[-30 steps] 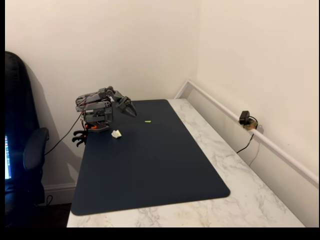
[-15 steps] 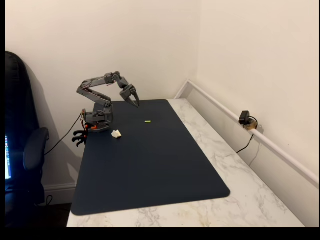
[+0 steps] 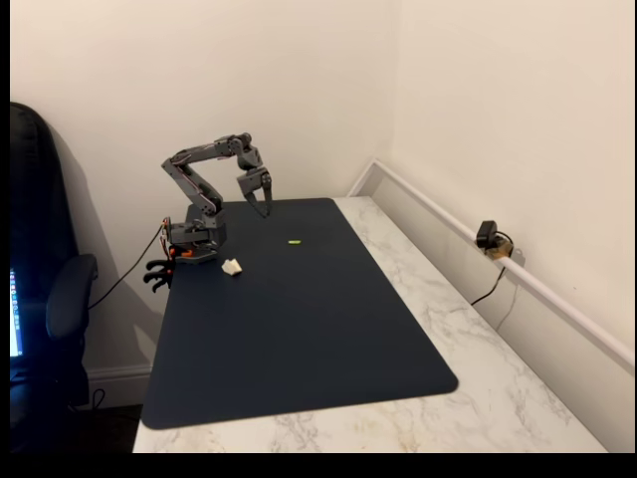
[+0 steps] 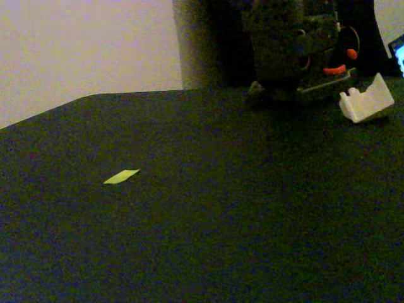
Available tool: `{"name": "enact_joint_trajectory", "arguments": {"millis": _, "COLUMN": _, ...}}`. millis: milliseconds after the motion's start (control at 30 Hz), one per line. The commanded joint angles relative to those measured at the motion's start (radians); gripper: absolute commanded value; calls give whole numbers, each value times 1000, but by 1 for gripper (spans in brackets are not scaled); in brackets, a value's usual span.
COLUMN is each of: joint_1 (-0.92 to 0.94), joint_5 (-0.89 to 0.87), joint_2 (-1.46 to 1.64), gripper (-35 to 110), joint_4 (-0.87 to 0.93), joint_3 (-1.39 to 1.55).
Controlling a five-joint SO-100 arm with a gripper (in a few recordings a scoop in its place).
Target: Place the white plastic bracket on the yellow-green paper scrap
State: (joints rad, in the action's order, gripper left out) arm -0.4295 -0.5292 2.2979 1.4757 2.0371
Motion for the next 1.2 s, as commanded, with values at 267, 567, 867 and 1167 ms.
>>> {"name": "enact_joint_trajectory", "arguments": {"millis": 267, "joint_1": -49, "joint_5": -156, "joint_2": -232, "gripper": 1, "joint_4": 178, "joint_3": -232}}
{"name": "enact_joint_trajectory", "arguments": {"millis": 567, "joint_1": -114, "joint_5": -253, "joint_2": -253, "gripper": 3, "joint_4": 278, "joint_3": -281}}
{"name": "enact_joint_trajectory", "arguments": {"millis": 867, "joint_1": -331, "joint_5": -591, "joint_2": -206, "gripper": 9, "joint_4": 238, "joint_3": -160}}
{"name": "enact_joint_trajectory", "arguments": {"millis": 1167, "joint_1": -417, "joint_5": -746, "joint_2": -95, "gripper": 17, "joint_4": 80, "joint_3": 123}}
